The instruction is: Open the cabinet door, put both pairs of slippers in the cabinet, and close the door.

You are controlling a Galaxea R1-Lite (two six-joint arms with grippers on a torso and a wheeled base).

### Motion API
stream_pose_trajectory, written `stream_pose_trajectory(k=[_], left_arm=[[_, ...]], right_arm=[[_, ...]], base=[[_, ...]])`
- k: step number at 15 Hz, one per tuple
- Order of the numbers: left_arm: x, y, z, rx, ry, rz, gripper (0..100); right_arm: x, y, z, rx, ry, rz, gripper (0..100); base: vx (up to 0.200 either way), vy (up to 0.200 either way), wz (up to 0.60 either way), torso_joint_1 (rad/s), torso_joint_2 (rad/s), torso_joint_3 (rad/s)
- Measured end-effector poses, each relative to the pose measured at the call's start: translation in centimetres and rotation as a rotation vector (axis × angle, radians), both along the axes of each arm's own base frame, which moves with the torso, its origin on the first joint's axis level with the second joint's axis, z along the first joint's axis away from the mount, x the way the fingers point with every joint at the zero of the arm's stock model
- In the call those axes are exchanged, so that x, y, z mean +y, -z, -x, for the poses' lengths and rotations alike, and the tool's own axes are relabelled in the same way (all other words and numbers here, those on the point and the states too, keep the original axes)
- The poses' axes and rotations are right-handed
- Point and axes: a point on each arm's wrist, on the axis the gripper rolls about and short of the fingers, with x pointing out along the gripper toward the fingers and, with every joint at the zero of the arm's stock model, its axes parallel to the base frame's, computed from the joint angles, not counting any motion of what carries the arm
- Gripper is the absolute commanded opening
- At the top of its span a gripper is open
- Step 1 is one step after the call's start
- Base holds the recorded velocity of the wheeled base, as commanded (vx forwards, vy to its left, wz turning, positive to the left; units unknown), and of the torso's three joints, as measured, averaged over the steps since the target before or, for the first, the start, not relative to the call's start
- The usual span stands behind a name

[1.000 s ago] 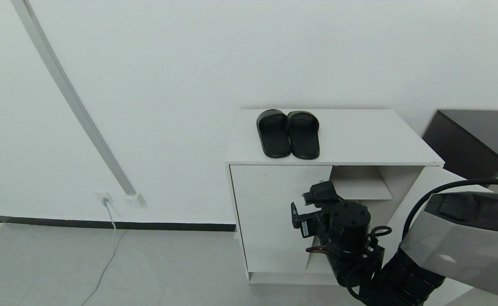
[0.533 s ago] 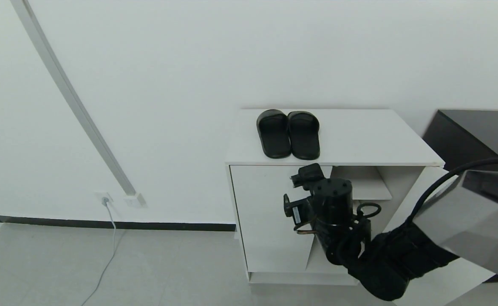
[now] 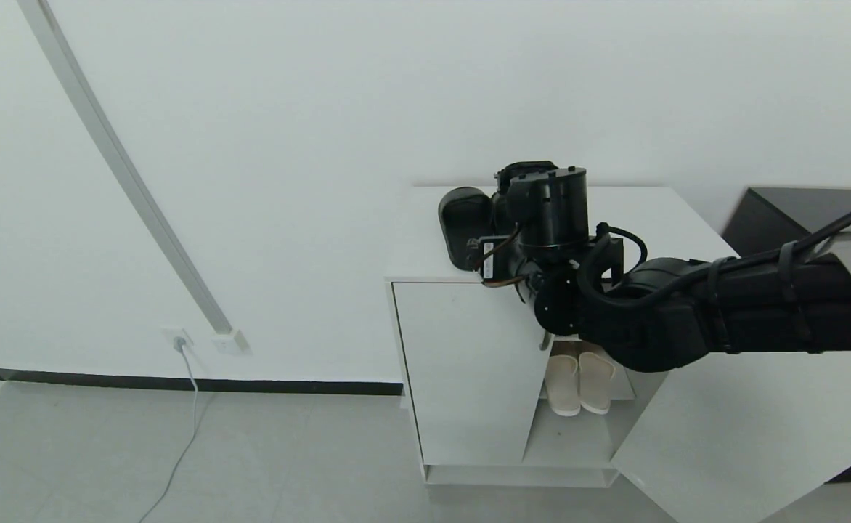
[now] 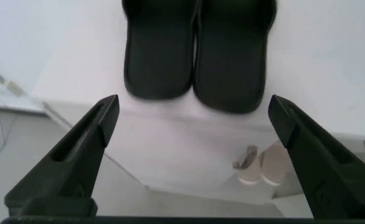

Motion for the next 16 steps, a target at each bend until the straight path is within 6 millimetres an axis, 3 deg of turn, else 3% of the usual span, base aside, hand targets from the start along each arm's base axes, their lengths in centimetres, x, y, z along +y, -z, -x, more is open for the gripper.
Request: stream_pose_trajectory(k=[2, 12, 16], left_arm=[[0.0, 0.0, 0.0, 0.000, 0.000, 0.004, 0], [0.0, 0.0, 0.0, 0.001, 0.001, 0.015, 0], [0.0, 0.0, 0.0, 0.001, -0.001, 0.017, 0]], right_arm=[[0.2, 0.0, -0.4, -0.007, 0.011, -0.009, 100], [0.3, 2.3, -0.5, -0.002, 0.028, -0.003, 100], [0.5, 3.7, -0.8, 0.012, 0.021, 0.013, 100]], base=[[0.000, 0.000, 0.00, 0.000, 0.00, 0.000], [0.200, 0.000, 0.00, 0.003, 0.00, 0.002], [0.000, 0.000, 0.00, 0.000, 0.00, 0.000]])
